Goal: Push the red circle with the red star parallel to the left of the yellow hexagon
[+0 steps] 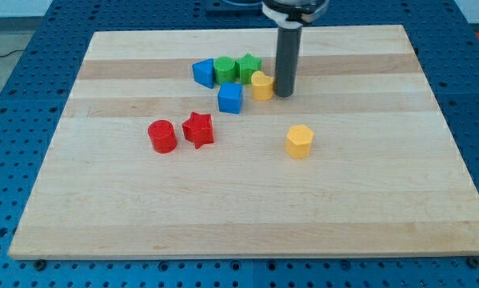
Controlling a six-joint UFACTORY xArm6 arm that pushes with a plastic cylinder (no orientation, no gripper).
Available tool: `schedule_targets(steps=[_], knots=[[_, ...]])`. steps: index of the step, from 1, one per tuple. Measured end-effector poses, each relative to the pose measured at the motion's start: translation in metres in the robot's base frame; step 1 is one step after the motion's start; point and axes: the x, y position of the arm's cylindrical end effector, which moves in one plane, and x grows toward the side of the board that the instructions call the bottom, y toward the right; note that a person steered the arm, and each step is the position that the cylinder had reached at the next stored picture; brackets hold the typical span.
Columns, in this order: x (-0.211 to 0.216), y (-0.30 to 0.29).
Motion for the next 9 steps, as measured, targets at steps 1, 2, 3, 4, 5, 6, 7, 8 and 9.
schedule_targets(steps=[1, 2, 3, 4, 5, 6, 7, 8, 9], knots=[[0.0, -0.024], [0.0, -0.033], [0.004, -0.019], [0.024, 0.001], [0.038, 0.001], [0.069, 0.004], [0.06, 0.039], [0.054, 0.037], [0.056, -0.008]])
